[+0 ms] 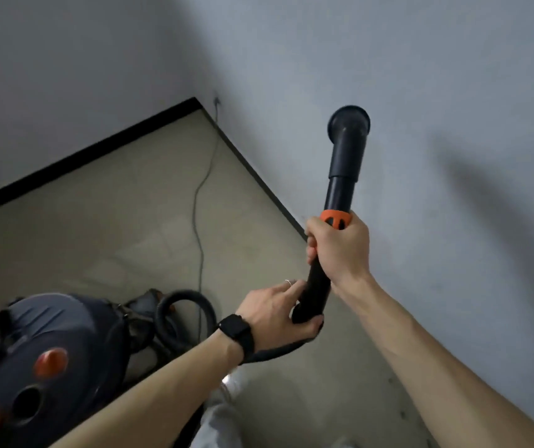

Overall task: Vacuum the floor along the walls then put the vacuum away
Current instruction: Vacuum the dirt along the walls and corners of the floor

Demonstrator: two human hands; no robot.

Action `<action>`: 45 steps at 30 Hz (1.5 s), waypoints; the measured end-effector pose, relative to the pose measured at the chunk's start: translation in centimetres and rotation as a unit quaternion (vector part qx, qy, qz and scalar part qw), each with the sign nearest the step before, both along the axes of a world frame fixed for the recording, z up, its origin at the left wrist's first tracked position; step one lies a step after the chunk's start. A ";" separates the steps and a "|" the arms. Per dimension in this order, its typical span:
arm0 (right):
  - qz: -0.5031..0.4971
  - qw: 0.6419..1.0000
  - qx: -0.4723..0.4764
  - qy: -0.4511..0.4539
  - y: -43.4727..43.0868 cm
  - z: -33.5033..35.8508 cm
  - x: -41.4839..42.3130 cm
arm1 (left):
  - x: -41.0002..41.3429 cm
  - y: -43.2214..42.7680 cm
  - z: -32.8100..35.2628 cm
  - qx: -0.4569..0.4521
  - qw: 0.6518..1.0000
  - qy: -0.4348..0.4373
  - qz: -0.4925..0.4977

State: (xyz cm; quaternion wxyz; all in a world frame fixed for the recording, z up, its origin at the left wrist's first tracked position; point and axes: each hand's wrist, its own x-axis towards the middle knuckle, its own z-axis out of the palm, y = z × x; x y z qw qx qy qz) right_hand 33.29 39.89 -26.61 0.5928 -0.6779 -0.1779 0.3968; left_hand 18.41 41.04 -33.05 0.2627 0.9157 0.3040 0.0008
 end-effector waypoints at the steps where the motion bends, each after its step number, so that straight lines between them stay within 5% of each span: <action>1: 0.003 1.000 0.003 0.010 -0.3 2.9 -0.7 | -0.8 -0.8 3.0 -0.009 0.999 0.003 0.034; 7: 0.092 0.995 0.032 0.028 -0.9 15.9 -7.7 | -8.3 -3.7 16.2 0.024 0.988 0.043 0.150; 12: 0.216 0.976 0.021 -0.009 -2.4 17.9 -14.6 | -16.4 -5.2 20.3 -0.013 0.975 0.092 0.203; 16: 0.294 0.955 -0.032 -0.017 -3.2 15.0 -19.3 | -24.2 -6.4 17.8 -0.048 0.941 0.083 0.325; 21: 0.365 0.923 -0.121 -0.017 -3.0 9.4 -24.9 | -33.9 -5.3 12.1 -0.147 0.854 0.053 0.496; 30: 0.392 0.885 -0.249 -0.030 4.1 -0.5 -36.0 | -46.6 6.1 1.3 -0.166 0.726 0.072 0.664; 39: 0.367 0.878 -0.295 -0.087 9.0 -1.4 -35.2 | -48.5 16.1 -5.8 -0.314 0.617 -0.027 0.721; 45: 0.302 0.906 -0.287 -0.077 10.5 2.7 -31.1 | -48.4 17.7 -7.3 -0.336 0.585 -0.005 0.738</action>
